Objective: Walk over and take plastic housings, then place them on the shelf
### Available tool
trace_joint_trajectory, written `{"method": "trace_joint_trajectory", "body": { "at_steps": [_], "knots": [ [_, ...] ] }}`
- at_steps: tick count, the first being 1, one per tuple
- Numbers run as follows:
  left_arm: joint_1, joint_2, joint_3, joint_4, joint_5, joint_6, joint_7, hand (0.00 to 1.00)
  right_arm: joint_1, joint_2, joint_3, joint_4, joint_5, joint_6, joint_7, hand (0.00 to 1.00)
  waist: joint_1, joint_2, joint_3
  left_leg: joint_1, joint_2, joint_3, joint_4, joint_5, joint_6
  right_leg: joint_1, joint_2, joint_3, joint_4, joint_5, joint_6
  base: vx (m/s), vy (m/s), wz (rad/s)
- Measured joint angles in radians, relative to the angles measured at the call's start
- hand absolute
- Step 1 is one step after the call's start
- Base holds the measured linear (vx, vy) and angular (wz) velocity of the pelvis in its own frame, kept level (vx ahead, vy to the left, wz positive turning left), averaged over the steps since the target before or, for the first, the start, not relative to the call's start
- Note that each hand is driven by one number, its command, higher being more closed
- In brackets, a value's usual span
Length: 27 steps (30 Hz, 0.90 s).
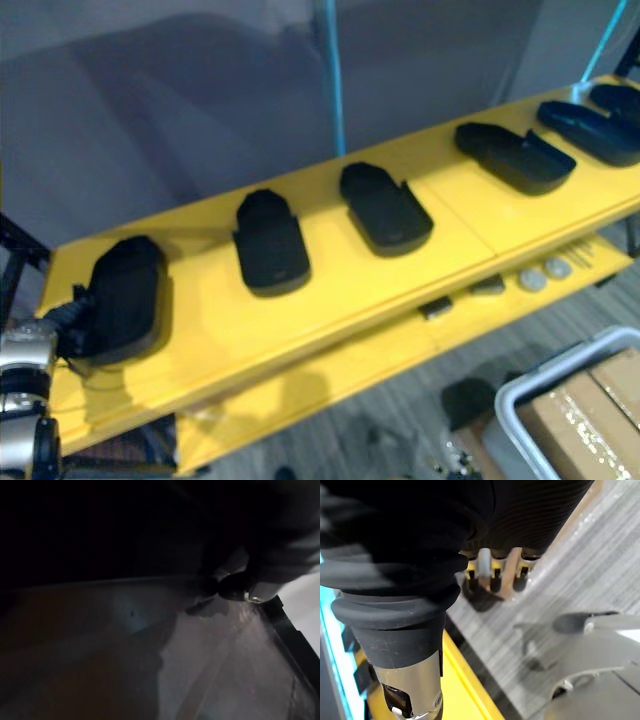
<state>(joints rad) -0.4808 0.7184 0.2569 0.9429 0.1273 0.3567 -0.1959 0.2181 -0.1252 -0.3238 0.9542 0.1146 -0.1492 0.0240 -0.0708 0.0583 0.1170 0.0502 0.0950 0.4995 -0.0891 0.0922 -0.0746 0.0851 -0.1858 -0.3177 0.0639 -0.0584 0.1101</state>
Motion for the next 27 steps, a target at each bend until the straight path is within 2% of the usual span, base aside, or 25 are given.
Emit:
{"method": "trace_joint_trajectory", "body": {
  "at_steps": [8, 12, 15, 16, 27],
  "knots": [
    [0.000, -0.042, 0.000, 0.000, -0.004, -0.046, 0.114, 1.00, -0.025, 0.000, 0.001, 0.000, 0.000, -0.003, -0.003, 0.00, -0.001, 0.001, 0.029, -0.007, 0.000, 0.002, 0.000, 0.000, 0.000, -0.014, 0.001, 0.016, -0.001, 0.003, 0.004, 0.01, -0.004, -0.05],
    [-0.001, -0.052, 0.001, -0.001, -0.005, -0.061, 0.153, 1.00, -0.029, 0.000, 0.002, -0.002, 0.000, -0.003, -0.005, 0.00, -0.003, 0.000, 0.039, -0.007, 0.000, 0.002, 0.000, 0.000, 0.000, -0.014, 0.001, 0.016, -0.002, 0.003, 0.004, 0.00, 0.000, 0.00],
    [-0.001, -0.052, 0.003, -0.003, -0.009, -0.066, 0.153, 1.00, -0.031, -0.001, 0.003, -0.002, 0.000, -0.003, -0.009, 0.00, -0.003, 0.004, 0.050, -0.007, 0.000, 0.002, 0.000, 0.000, 0.000, -0.014, 0.001, 0.017, -0.002, 0.003, 0.004, 0.00, 0.000, 0.00],
    [-0.001, -0.052, 0.004, -0.006, -0.010, -0.065, 0.153, 0.00, -0.030, -0.001, 0.003, -0.002, 0.000, -0.003, -0.010, 0.00, -0.003, 0.005, 0.053, -0.006, 0.000, 0.002, 0.000, 0.000, 0.000, -0.013, 0.001, 0.017, -0.002, 0.003, 0.004, 0.00, 0.000, 0.00],
    [-0.001, -0.052, 0.005, -0.012, -0.010, -0.065, 0.153, 0.00, -0.030, -0.001, 0.002, -0.003, -0.001, -0.003, -0.025, 0.00, -0.003, 0.004, 0.053, -0.002, -0.001, -0.003, 0.000, 0.000, 0.000, -0.010, 0.000, 0.017, -0.002, 0.004, 0.005, 0.00, 0.000, 0.00]
  ]
}}
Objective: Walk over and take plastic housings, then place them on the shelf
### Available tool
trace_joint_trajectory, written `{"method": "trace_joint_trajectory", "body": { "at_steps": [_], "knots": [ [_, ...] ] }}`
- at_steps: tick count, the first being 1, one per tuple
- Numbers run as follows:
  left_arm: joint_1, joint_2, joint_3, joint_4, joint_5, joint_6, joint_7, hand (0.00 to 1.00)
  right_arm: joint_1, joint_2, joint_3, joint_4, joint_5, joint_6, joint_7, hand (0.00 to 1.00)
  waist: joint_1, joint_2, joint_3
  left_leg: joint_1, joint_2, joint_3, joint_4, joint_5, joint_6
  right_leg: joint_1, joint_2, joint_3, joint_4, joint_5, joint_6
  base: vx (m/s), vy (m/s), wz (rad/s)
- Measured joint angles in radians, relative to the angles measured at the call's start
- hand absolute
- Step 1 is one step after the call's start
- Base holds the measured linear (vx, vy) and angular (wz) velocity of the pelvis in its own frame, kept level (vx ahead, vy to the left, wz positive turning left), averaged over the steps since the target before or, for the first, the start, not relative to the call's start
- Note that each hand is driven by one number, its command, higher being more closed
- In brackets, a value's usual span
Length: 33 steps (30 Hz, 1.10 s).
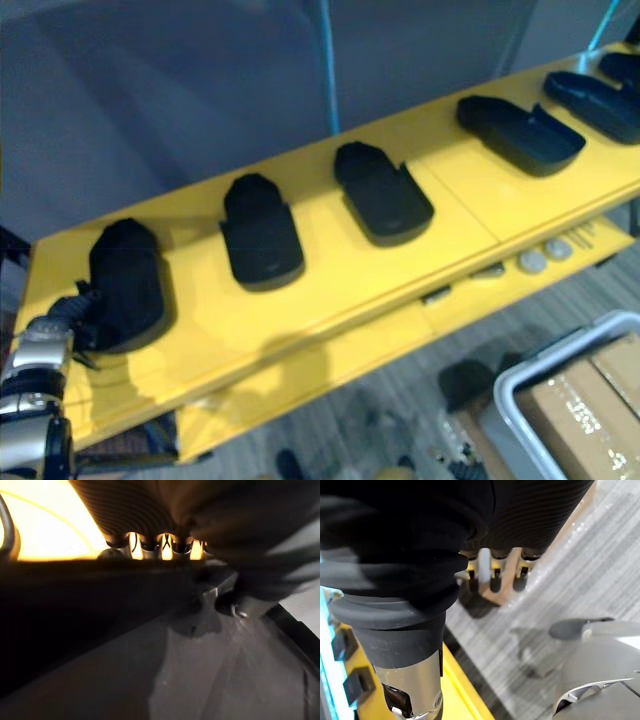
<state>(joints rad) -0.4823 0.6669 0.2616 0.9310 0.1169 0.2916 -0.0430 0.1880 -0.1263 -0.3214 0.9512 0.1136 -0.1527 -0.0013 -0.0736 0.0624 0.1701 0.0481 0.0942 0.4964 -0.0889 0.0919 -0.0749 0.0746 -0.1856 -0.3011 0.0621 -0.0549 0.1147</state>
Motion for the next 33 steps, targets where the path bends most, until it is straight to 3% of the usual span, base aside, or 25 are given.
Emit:
{"method": "trace_joint_trajectory", "body": {
  "at_steps": [7, 12, 18, 22, 25, 29, 30, 31, 33],
  "knots": [
    [-0.025, 0.007, 0.000, 0.000, 0.001, 0.010, -0.002, 0.00, 0.002, 0.001, -0.001, 0.002, -0.001, 0.000, -0.001, 0.00, 0.002, 0.000, 0.000, 0.004, -0.002, -0.035, 0.000, 0.000, 0.000, 0.019, -0.001, -0.019, -0.008, 0.002, 0.003, 0.00, -0.004, 0.06],
    [-0.079, 0.103, 0.001, -0.024, 0.020, 0.009, 0.003, 0.00, 0.003, 0.011, -0.002, 0.003, 0.000, 0.000, -0.023, 0.00, 0.007, -0.002, -0.001, 0.006, -0.004, -0.051, 0.000, 0.000, 0.000, 0.034, 0.000, -0.033, -0.014, 0.003, 0.004, 0.00, -0.003, 0.08],
    [-0.149, 0.198, 0.047, -0.133, 0.061, -0.014, 0.115, 0.00, 0.001, 0.069, -0.041, 0.005, 0.053, -0.001, -0.044, 0.00, 0.005, -0.020, -0.029, -0.002, -0.009, -0.073, 0.000, 0.000, 0.000, 0.050, -0.001, -0.056, -0.021, 0.006, 0.008, 0.01, 0.000, 0.11],
    [-0.150, 0.202, 0.047, -0.182, 0.079, -0.041, 0.198, 0.00, -0.008, 0.086, -0.041, 0.007, 0.071, -0.001, -0.046, 0.00, 0.010, -0.027, -0.066, -0.006, -0.010, -0.078, 0.000, 0.001, 0.001, 0.051, -0.001, -0.061, -0.024, 0.008, 0.011, 0.00, 0.003, 0.04],
    [-0.149, 0.202, 0.036, -0.293, 0.032, -0.086, 0.272, 0.00, -0.016, 0.096, -0.043, 0.012, 0.088, -0.001, -0.052, 0.00, 0.016, -0.033, -0.085, -0.015, -0.012, -0.092, 0.000, 0.004, 0.006, 0.052, -0.002, -0.077, -0.024, 0.013, 0.011, -0.03, 0.007, 0.15],
    [-0.050, 0.196, 0.037, -0.634, -0.060, -0.171, 0.369, 0.00, -0.011, 0.102, -0.046, 0.025, 0.110, -0.002, -0.066, 0.00, 0.033, -0.033, -0.104, -0.017, -0.014, -0.116, -0.001, 0.006, 0.009, 0.065, -0.008, -0.092, -0.024, 0.013, 0.010, -0.03, 0.007, 0.16],
    [0.036, 0.164, 0.057, -0.771, -0.077, -0.224, 0.416, 0.00, -0.004, 0.097, -0.046, 0.025, 0.110, -0.005, -0.068, 0.00, 0.037, -0.025, -0.116, -0.020, -0.014, -0.127, -0.002, 0.007, 0.010, 0.068, -0.009, -0.104, -0.023, 0.013, 0.010, -0.03, -0.023, 0.18],
    [0.071, 0.140, 0.067, -0.818, -0.076, -0.248, 0.434, 0.00, 0.001, 0.095, -0.046, 0.025, 0.109, -0.005, -0.070, 0.00, 0.041, -0.020, -0.125, -0.023, -0.015, -0.130, -0.002, 0.007, 0.010, 0.067, -0.010, -0.107, -0.023, 0.013, 0.010, -0.03, -0.012, 0.17],
    [0.203, 0.005, 0.106, -0.990, -0.076, -0.336, 0.481, 0.00, 0.021, 0.091, -0.050, 0.025, 0.108, -0.006, -0.075, 0.00, 0.069, -0.009, -0.143, -0.031, -0.013, -0.134, -0.002, 0.007, 0.010, 0.068, -0.009, -0.112, -0.023, 0.012, 0.009, -0.04, 0.005, 0.08]
  ]
}}
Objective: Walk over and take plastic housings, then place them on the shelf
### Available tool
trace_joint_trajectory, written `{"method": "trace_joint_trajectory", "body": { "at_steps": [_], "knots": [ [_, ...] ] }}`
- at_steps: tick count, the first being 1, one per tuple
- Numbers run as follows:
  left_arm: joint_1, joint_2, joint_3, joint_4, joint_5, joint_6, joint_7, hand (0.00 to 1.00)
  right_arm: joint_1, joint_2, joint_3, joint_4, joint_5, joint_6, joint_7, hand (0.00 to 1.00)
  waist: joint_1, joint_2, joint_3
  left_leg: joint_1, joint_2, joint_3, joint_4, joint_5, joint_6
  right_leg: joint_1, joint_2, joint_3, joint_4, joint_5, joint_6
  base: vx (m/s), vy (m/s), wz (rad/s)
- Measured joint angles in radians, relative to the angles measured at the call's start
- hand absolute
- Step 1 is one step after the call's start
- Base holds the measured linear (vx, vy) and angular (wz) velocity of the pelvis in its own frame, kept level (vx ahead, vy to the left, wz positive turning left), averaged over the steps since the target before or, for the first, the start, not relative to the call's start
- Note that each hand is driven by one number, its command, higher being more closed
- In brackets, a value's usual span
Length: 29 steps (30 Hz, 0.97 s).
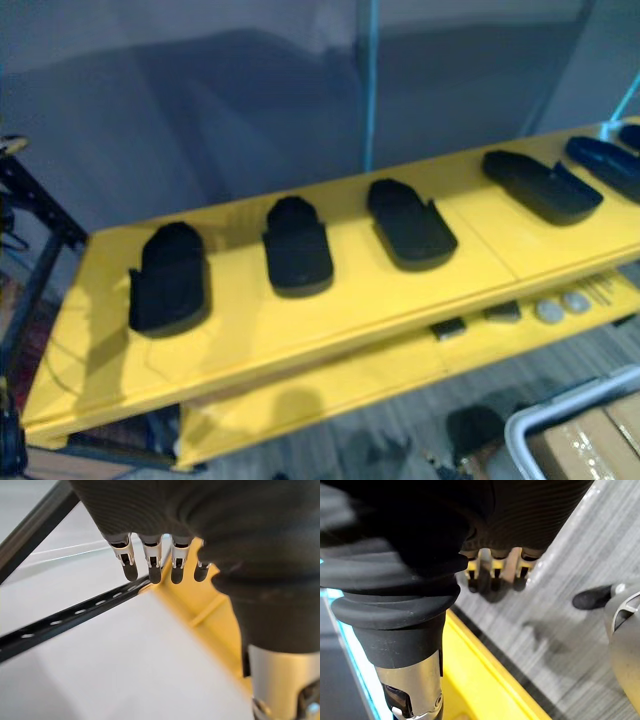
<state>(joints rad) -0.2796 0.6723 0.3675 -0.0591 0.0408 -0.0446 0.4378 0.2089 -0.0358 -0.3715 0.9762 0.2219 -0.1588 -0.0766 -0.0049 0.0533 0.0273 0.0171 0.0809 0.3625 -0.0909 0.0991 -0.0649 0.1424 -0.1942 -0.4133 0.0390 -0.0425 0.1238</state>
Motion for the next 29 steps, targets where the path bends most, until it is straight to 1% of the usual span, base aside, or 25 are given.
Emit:
{"method": "trace_joint_trajectory", "body": {
  "at_steps": [1, 2, 3, 4, 5, 6, 7, 8, 9, 10, 13, 14, 15, 16, 17, 19, 20, 21, 22, 23, 24, 26, 27, 28, 29],
  "knots": [
    [0.068, -0.064, 0.017, -0.070, 0.009, -0.043, 0.019, 0.00, 0.006, 0.001, -0.001, -0.002, 0.000, -0.002, -0.003, 0.00, 0.009, 0.003, -0.003, 0.000, -0.004, -0.004, 0.000, 0.002, 0.000, 0.002, 0.001, -0.004, 0.001, 0.000, 0.000, -0.02, 0.015, 0.15],
    [0.154, -0.160, 0.027, -0.159, 0.021, -0.098, 0.047, 0.00, 0.015, 0.005, -0.004, -0.003, -0.001, -0.011, -0.009, 0.00, 0.015, 0.006, -0.004, 0.000, -0.005, -0.019, 0.000, 0.007, 0.002, 0.006, 0.002, -0.018, 0.001, 0.000, 0.000, 0.00, 0.013, 0.26],
    [0.191, -0.202, 0.026, -0.187, 0.041, -0.127, 0.067, 0.00, 0.020, 0.010, -0.013, -0.003, -0.001, -0.013, -0.010, 0.00, 0.015, 0.006, -0.004, -0.003, -0.006, -0.031, 0.000, 0.011, 0.004, 0.011, 0.003, -0.030, 0.001, -0.001, -0.001, -0.02, -0.010, 0.42],
    [0.261, -0.278, 0.026, -0.225, 0.083, -0.189, 0.116, 0.00, 0.023, 0.020, -0.031, -0.001, -0.001, -0.014, -0.014, 0.00, 0.022, 0.003, -0.002, -0.006, -0.007, -0.049, 0.000, 0.016, 0.005, 0.019, 0.004, -0.049, 0.001, -0.001, -0.002, -0.05, -0.013, 0.40],
    [0.306, -0.324, 0.029, -0.250, 0.104, -0.229, 0.149, 0.00, 0.024, 0.025, -0.036, 0.000, -0.002, -0.014, -0.016, 0.00, 0.026, -0.001, -0.002, -0.010, -0.006, -0.056, 0.000, 0.019, 0.005, 0.019, 0.003, -0.055, 0.002, -0.002, -0.004, -0.08, -0.016, 0.31],
    [0.350, -0.379, 0.049, -0.269, 0.170, -0.291, 0.211, 0.00, 0.026, 0.028, -0.036, 0.005, -0.005, -0.019, -0.017, 0.00, 0.046, -0.006, -0.004, -0.018, -0.004, -0.062, 0.000, 0.017, -0.001, 0.017, 0.005, -0.057, 0.001, -0.006, -0.009, -0.06, -0.013, 0.16],
    [0.360, -0.398, 0.056, -0.272, 0.193, -0.316, 0.250, 0.00, 0.026, 0.027, -0.036, 0.018, -0.009, -0.021, -0.017, 0.00, 0.052, -0.009, -0.002, -0.018, -0.004, -0.067, 0.000, 0.018, -0.003, 0.018, 0.006, -0.060, 0.001, -0.008, -0.012, -0.09, -0.014, 0.26],
    [0.370, -0.430, 0.070, -0.273, 0.218, -0.365, 0.338, 0.00, 0.017, 0.025, -0.035, 0.039, -0.012, -0.021, -0.017, 0.00, 0.068, -0.014, 0.001, -0.023, -0.005, -0.087, 0.000, 0.023, -0.002, 0.023, 0.007, -0.080, 0.000, -0.013, -0.014, -0.06, -0.007, 0.28],
    [0.371, -0.441, 0.081, -0.273, 0.235, -0.376, 0.373, 0.00, 0.011, 0.024, -0.035, 0.047, -0.012, -0.021, -0.017, 0.00, 0.075, -0.016, 0.003, -0.023, -0.005, -0.092, 0.000, 0.024, -0.002, 0.024, 0.006, -0.083, -0.003, -0.016, -0.015, -0.09, -0.003, 0.30],
    [0.386, -0.457, 0.102, -0.273, 0.266, -0.384, 0.450, 0.00, 0.001, 0.022, -0.031, 0.062, -0.012, -0.021, -0.018, 0.00, 0.081, -0.024, 0.007, -0.023, -0.006, -0.100, 0.000, 0.026, -0.001, 0.027, 0.007, -0.086, -0.003, -0.019, -0.013, -0.10, -0.004, 0.21],
    [0.424, -0.488, 0.132, -0.257, 0.332, -0.384, 0.591, 0.00, -0.015, 0.013, -0.009, 0.076, -0.012, -0.019, -0.020, 0.00, 0.087, -0.036, 0.001, -0.037, -0.009, -0.115, 0.000, 0.034, 0.002, 0.032, 0.008, -0.104, -0.012, -0.022, -0.008, -0.04, -0.005, 0.22],
    [0.430, -0.490, 0.131, -0.246, 0.332, -0.381, 0.615, 0.00, -0.019, 0.010, -0.002, 0.080, -0.012, -0.018, -0.022, 0.00, 0.090, -0.038, 0.002, -0.039, -0.010, -0.118, 0.000, 0.035, 0.002, 0.032, 0.009, -0.104, -0.014, -0.022, -0.009, 0.02, 0.006, 0.20],
    [0.438, -0.490, 0.132, -0.193, 0.333, -0.361, 0.655, 0.00, -0.021, 0.001, 0.016, 0.087, -0.011, -0.018, -0.028, 0.00, 0.101, -0.043, 0.002, -0.043, -0.014, -0.134, 0.000, 0.041, 0.002, 0.035, 0.009, -0.108, -0.016, -0.021, -0.009, 0.00, 0.003, 0.18],
    [0.439, -0.490, 0.134, -0.153, 0.332, -0.355, 0.669, 0.00, -0.022, -0.001, 0.021, 0.089, -0.010, -0.017, -0.031, 0.00, 0.103, -0.046, 0.000, -0.048, -0.016, -0.140, 0.000, 0.042, 0.004, 0.034, 0.008, -0.112, -0.016, -0.021, -0.009, 0.01, 0.006, 0.28],
    [0.440, -0.492, 0.144, -0.055, 0.327, -0.345, 0.688, 0.00, -0.028, -0.001, 0.022, 0.088, -0.008, -0.013, -0.034, 0.00, 0.104, -0.049, 0.003, -0.050, -0.022, -0.154, 0.000, 0.038, 0.010, 0.041, 0.006, -0.128, -0.015, -0.022, -0.008, 0.03, 0.002, 0.35],
    [0.444, -0.499, 0.159, 0.126, 0.303, -0.327, 0.684, 0.00, -0.039, -0.001, 0.044, 0.087, 0.001, -0.010, -0.035, 0.00, 0.102, -0.061, 0.009, -0.047, -0.028, -0.162, 0.000, 0.036, 0.013, 0.053, 0.003, -0.139, -0.016, -0.024, -0.006, 0.05, 0.001, 0.20],
    [0.458, -0.514, 0.165, 0.237, 0.261, -0.322, 0.663, 0.00, -0.052, 0.000, 0.060, 0.086, 0.001, -0.010, -0.034, 0.00, 0.102, -0.065, 0.012, -0.040, -0.030, -0.161, 0.000, 0.033, 0.016, 0.058, 0.001, -0.139, -0.017, -0.027, -0.005, 0.06, -0.005, -0.02],
    [0.478, -0.534, 0.160, 0.332, 0.206, -0.322, 0.622, 0.00, -0.066, 0.005, 0.074, 0.085, 0.001, -0.005, -0.035, 0.00, 0.102, -0.079, 0.022, -0.033, -0.032, -0.161, 0.000, 0.029, 0.017, 0.065, -0.002, -0.139, -0.016, -0.031, -0.001, 0.06, -0.009, 0.00],
    [0.487, -0.545, 0.151, 0.376, 0.175, -0.322, 0.596, 0.00, -0.068, 0.007, 0.082, 0.083, 0.001, -0.002, -0.034, 0.00, 0.102, -0.081, 0.027, -0.033, -0.033, -0.161, 0.000, 0.027, 0.017, 0.066, -0.002, -0.140, -0.017, -0.033, -0.001, 0.07, -0.014, 0.03],
    [0.509, -0.567, 0.126, 0.453, 0.118, -0.320, 0.536, 0.00, -0.077, 0.011, 0.092, 0.082, 0.002, 0.006, -0.034, 0.00, 0.103, -0.098, 0.030, -0.033, -0.036, -0.162, 0.000, 0.024, 0.016, 0.068, -0.004, -0.142, -0.016, -0.036, -0.001, 0.06, -0.009, 0.03],
    [0.520, -0.576, 0.114, 0.495, 0.088, -0.315, 0.495, 0.00, -0.078, 0.013, 0.091, 0.082, 0.002, 0.006, -0.035, 0.00, 0.102, -0.105, 0.032, -0.032, -0.037, -0.162, 0.000, 0.022, 0.016, 0.068, -0.006, -0.143, -0.016, -0.038, -0.001, 0.08, -0.004, 0.02],
    [0.542, -0.613, 0.083, 0.673, -0.042, -0.280, 0.314, 0.00, -0.096, 0.013, 0.085, 0.077, 0.004, 0.007, -0.035, 0.00, 0.100, -0.117, 0.039, -0.030, -0.045, -0.160, 0.000, 0.015, 0.016, 0.069, -0.013, -0.144, -0.015, -0.041, -0.005, 0.07, 0.010, -0.01],
    [0.542, -0.623, 0.084, 0.710, -0.068, -0.273, 0.266, 0.00, -0.097, 0.014, 0.080, 0.077, 0.004, 0.008, -0.034, 0.00, 0.100, -0.117, 0.040, -0.030, -0.047, -0.160, 0.000, 0.014, 0.015, 0.070, -0.015, -0.144, -0.015, -0.041, -0.006, 0.08, 0.020, -0.01],
    [0.548, -0.644, 0.082, 0.780, -0.143, -0.264, 0.128, 0.00, -0.098, 0.014, 0.064, 0.079, 0.004, 0.011, -0.033, 0.00, 0.100, -0.115, 0.042, -0.028, -0.054, -0.160, 0.000, 0.011, 0.016, 0.072, -0.019, -0.144, -0.013, -0.041, -0.006, 0.08, 0.015, 0.01],
    [0.549, -0.649, 0.079, 0.809, -0.178, -0.259, 0.073, 0.00, -0.099, 0.014, 0.050, 0.079, 0.003, 0.012, -0.031, 0.00, 0.099, -0.112, 0.044, -0.026, -0.056, -0.160, 0.000, 0.010, 0.016, 0.074, -0.020, -0.144, -0.012, -0.041, -0.006, 0.06, 0.012, 0.01]
  ]
}}
